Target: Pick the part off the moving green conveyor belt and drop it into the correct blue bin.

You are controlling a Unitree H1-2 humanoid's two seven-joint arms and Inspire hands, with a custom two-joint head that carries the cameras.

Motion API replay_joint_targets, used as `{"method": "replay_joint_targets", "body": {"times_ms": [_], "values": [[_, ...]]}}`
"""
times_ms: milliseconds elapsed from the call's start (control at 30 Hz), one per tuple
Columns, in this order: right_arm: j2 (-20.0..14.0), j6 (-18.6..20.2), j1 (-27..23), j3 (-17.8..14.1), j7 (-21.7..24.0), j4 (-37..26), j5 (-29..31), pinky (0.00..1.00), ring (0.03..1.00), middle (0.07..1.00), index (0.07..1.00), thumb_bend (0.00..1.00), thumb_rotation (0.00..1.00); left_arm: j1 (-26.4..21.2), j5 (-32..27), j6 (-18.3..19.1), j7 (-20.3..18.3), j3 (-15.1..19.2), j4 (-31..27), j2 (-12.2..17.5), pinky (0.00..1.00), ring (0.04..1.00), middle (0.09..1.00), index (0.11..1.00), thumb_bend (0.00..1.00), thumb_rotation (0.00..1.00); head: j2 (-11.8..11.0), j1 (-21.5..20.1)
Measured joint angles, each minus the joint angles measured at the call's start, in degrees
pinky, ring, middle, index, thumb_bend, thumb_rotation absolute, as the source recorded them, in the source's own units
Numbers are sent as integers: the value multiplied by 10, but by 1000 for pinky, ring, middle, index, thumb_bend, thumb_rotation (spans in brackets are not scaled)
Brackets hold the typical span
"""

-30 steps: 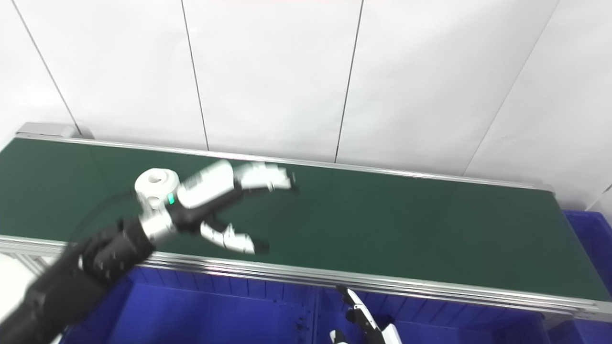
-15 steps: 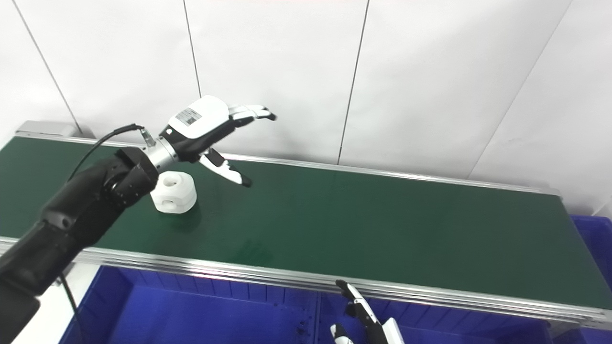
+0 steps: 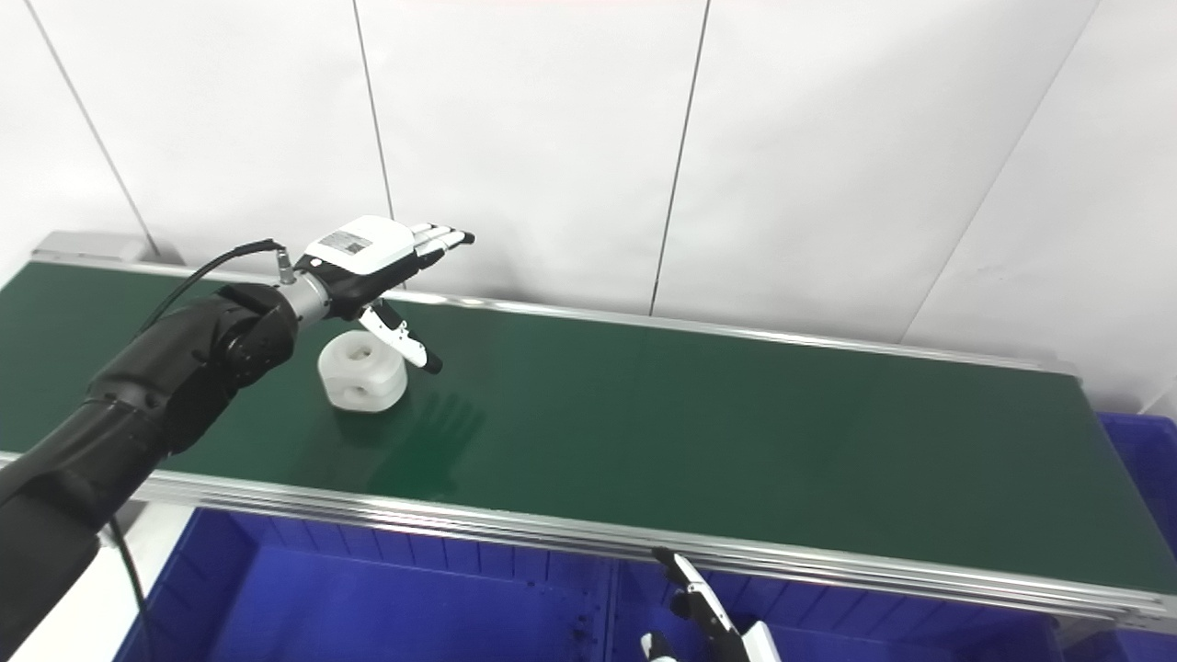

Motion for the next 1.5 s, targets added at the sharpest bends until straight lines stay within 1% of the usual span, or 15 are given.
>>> {"method": "replay_joint_targets", "body": {"times_ms": [300, 400, 467, 567, 600, 633, 700, 833, 933, 1100, 1133, 1167, 1267, 1367, 1500], "values": [[1, 0, 2, -1, 1, -8, 8, 853, 900, 929, 912, 337, 910, -1, -3, -12, 5, -12, 81, -23, 858, 998, 1000, 1000, 1000, 531, 5, -1], [1, 0, 3, -2, 2, -12, 11, 851, 897, 925, 909, 331, 915, -1, -3, -21, 15, -16, 114, -36, 637, 923, 1000, 1000, 1000, 515, 8, -5], [2, 0, 4, -4, 2, -14, 12, 851, 896, 921, 907, 330, 907, -3, -6, -24, 33, -19, 146, -52, 575, 875, 1000, 1000, 1000, 464, 10, -8], [2, 0, 6, -6, 6, -16, 13, 850, 896, 921, 908, 329, 915, -12, -9, -26, 35, -25, 163, -61, 576, 859, 1000, 1000, 1000, 404, 13, -12], [2, 0, 8, -7, 7, -21, 13, 852, 897, 921, 908, 328, 915, -15, -12, -26, 33, -27, 168, -65, 588, 852, 1000, 1000, 1000, 368, 13, -12], [2, 0, 10, -8, 7, -26, 13, 854, 898, 920, 906, 330, 916, -17, -16, -26, 30, -28, 170, -68, 594, 815, 994, 998, 1000, 274, 14, -14], [3, 0, 12, -12, 7, -30, 13, 855, 898, 919, 906, 331, 916, -17, -28, -26, 20, -28, 170, -74, 576, 784, 985, 993, 1000, 227, 16, -15], [5, 0, 16, -17, 10, -33, 14, 859, 899, 918, 905, 330, 905, -17, -41, -27, 3, -28, 159, -79, 425, 588, 884, 908, 897, 24, 20, -18], [5, 0, 17, -20, 13, -37, 14, 856, 896, 916, 902, 324, 903, -14, -54, -34, -7, -26, 137, -80, 400, 540, 765, 780, 795, 1, 21, -21], [6, 0, 17, -23, 13, -44, 13, 859, 897, 912, 900, 331, 907, 1, -85, -54, -40, -14, 101, -80, 385, 509, 695, 698, 706, 0, 25, -19], [6, 0, 16, -24, 13, -45, 13, 858, 896, 912, 901, 328, 910, 3, -91, -55, -47, -12, 90, -79, 387, 477, 678, 673, 553, 0, 26, -20], [7, 0, 16, -24, 13, -45, 13, 857, 895, 910, 900, 329, 913, 7, -95, -54, -60, -10, 76, -77, 389, 467, 665, 653, 503, 0, 26, -20], [9, 0, 16, -25, 13, -45, 11, 856, 895, 909, 899, 333, 916, 15, -111, -55, -92, -2, 42, -74, 397, 463, 644, 622, 481, 0, 28, -22], [9, 0, 16, -25, 13, -45, 12, 854, 894, 909, 898, 333, 917, 20, -136, -57, -123, 9, 14, -69, 407, 459, 519, 569, 497, 0, 32, -21], [10, 0, 17, -27, 16, -48, 12, 849, 891, 906, 894, 338, 902, 25, -166, -64, -145, 22, -11, -67, 432, 452, 505, 505, 499, 0, 33, -21]]}}
